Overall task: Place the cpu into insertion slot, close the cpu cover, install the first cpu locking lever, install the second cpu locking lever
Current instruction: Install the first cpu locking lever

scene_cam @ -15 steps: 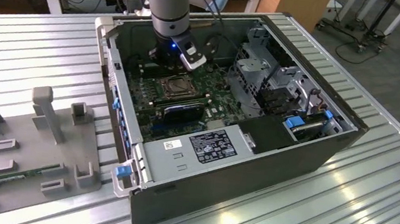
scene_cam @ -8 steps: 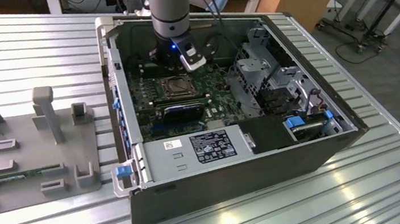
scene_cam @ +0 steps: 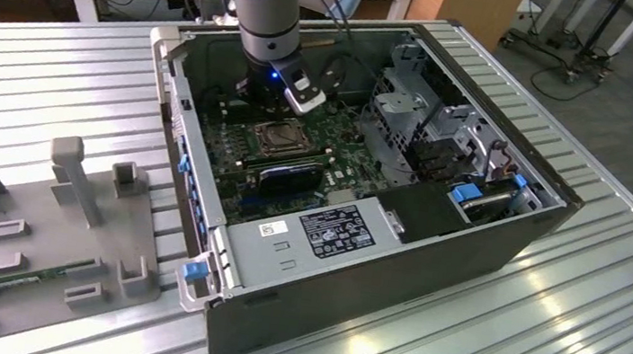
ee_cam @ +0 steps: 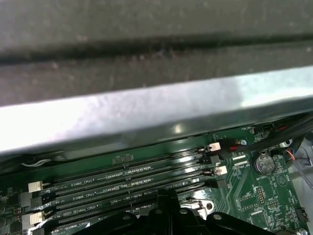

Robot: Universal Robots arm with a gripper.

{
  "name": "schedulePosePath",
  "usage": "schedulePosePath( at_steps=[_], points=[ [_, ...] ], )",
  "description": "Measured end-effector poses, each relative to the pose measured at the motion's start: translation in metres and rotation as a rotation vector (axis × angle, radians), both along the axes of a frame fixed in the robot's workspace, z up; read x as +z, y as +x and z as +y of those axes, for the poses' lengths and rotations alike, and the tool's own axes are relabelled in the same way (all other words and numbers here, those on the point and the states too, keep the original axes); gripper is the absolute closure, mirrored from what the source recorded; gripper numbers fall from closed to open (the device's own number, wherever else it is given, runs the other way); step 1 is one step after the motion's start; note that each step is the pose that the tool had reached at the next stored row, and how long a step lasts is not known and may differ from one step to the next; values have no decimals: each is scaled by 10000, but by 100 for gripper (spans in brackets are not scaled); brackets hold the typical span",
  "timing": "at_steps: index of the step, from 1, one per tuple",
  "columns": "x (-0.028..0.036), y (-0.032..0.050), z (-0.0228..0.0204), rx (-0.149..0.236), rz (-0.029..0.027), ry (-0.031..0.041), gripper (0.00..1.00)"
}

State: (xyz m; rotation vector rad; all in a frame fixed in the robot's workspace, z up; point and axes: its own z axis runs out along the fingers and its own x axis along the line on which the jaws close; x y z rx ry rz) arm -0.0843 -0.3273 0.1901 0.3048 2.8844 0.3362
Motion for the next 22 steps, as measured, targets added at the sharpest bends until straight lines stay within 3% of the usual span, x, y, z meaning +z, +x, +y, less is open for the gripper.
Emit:
schedulePosePath(
  at_steps=[11, 13, 16, 17, 22],
  points=[
    [-26, 0, 0, -1, 0, 1, 89],
    [-27, 0, -1, -1, -3, 77, 89],
    [-26, 0, -1, 0, -16, 328, 89],
    [-26, 0, 0, 0, -16, 377, 89],
    [-12, 1, 2, 0, -22, 398, 89]
  ],
)
